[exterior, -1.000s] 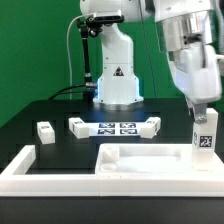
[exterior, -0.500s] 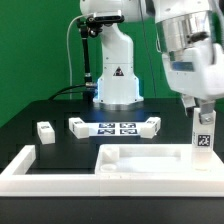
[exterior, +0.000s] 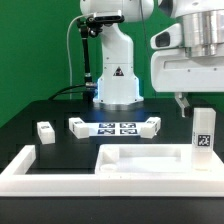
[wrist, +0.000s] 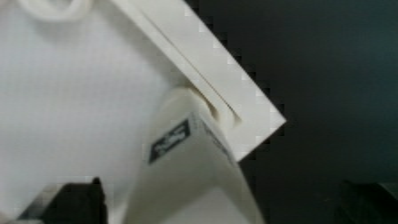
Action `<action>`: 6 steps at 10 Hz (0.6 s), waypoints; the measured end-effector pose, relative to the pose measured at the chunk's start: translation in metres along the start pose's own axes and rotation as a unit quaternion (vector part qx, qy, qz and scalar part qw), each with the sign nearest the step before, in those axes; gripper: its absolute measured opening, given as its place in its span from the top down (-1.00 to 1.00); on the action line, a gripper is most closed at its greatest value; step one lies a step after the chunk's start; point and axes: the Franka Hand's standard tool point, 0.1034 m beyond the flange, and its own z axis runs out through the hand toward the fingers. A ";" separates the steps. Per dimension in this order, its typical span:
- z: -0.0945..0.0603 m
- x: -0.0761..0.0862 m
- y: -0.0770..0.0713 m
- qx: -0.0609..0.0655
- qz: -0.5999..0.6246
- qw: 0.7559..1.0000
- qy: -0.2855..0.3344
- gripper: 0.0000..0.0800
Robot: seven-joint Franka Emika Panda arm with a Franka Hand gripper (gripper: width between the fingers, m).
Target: Assemble desk
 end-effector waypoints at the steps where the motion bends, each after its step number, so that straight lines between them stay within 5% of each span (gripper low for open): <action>1: 0.000 0.002 -0.005 0.000 -0.114 0.993 0.004 -0.62; 3: 0.004 0.004 -0.002 -0.004 -0.254 0.967 0.000 -0.62; 6: 0.004 0.004 -0.002 -0.005 -0.230 0.973 0.000 -0.40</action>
Offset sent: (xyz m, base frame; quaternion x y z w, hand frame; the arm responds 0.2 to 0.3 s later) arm 0.0000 0.0000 0.0000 0.0000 0.0000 -0.0650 0.9979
